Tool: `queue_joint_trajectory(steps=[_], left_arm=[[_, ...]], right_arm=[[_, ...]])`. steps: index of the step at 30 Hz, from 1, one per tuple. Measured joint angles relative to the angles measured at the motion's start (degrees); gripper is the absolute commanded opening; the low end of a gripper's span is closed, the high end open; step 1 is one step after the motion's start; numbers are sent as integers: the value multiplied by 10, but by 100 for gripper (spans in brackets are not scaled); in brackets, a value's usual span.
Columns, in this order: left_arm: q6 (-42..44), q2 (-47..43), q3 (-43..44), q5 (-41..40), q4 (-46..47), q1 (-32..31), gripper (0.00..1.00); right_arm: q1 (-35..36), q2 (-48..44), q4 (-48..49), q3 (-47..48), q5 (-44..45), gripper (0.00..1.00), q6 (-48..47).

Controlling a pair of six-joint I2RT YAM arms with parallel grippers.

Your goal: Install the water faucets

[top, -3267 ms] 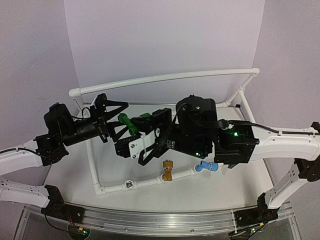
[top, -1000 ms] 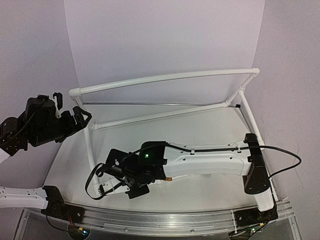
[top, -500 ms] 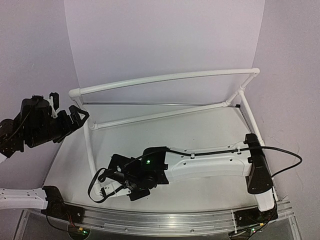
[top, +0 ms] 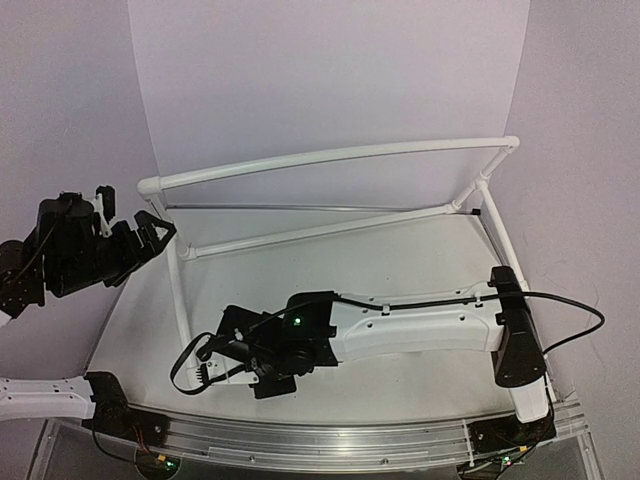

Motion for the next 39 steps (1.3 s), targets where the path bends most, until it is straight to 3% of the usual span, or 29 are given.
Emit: queue_joint_trajectory(steps=[18,39], left_arm=[[-11,-25,0,0,1,0,100],[-11,-28,-37,16,14,0,100]], right_arm=[[0,-14,27,-26,-4,0,201],[9,-28,60,-60,25,0,355]])
